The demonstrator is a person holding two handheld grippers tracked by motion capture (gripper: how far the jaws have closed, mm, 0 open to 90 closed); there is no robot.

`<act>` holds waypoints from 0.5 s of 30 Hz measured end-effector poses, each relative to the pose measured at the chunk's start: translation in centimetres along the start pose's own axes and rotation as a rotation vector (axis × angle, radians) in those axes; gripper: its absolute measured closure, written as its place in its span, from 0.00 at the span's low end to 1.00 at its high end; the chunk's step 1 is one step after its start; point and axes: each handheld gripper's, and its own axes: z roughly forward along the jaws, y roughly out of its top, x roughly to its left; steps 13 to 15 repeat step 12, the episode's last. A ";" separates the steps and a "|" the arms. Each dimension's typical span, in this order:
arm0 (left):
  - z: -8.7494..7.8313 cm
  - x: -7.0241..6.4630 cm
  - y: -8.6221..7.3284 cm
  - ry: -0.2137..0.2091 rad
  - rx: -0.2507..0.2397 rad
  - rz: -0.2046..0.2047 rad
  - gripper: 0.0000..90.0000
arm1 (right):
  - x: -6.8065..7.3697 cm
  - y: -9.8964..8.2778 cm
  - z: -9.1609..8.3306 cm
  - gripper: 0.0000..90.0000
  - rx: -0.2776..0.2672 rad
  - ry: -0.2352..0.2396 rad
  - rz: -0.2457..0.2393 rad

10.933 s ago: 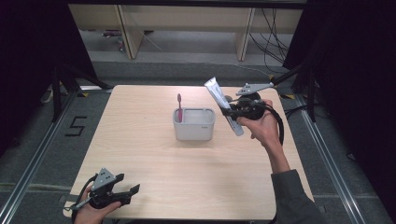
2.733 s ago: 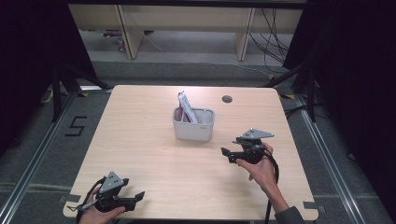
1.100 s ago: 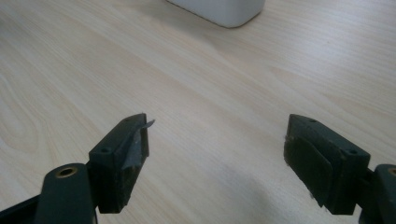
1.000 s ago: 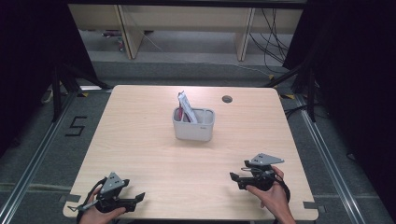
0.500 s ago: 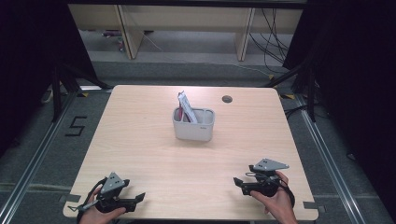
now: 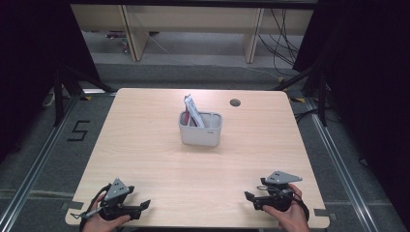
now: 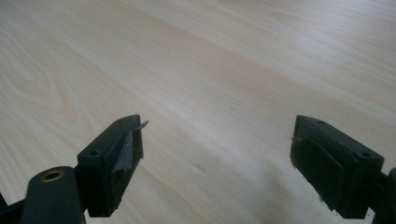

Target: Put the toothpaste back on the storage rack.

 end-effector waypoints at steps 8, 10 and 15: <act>0.0 0.0 0.0 -0.004 0.005 0.001 0.21 | 0.1 -0.5 0.1 0.20 0.049 -0.025 -0.035; 0.0 0.0 0.0 -0.001 -0.001 0.000 0.21 | 0.2 -0.6 0.2 0.20 0.050 -0.031 -0.036; 0.0 0.0 0.0 -0.003 0.006 0.001 0.21 | 0.3 -0.6 0.2 0.20 0.065 -0.030 -0.041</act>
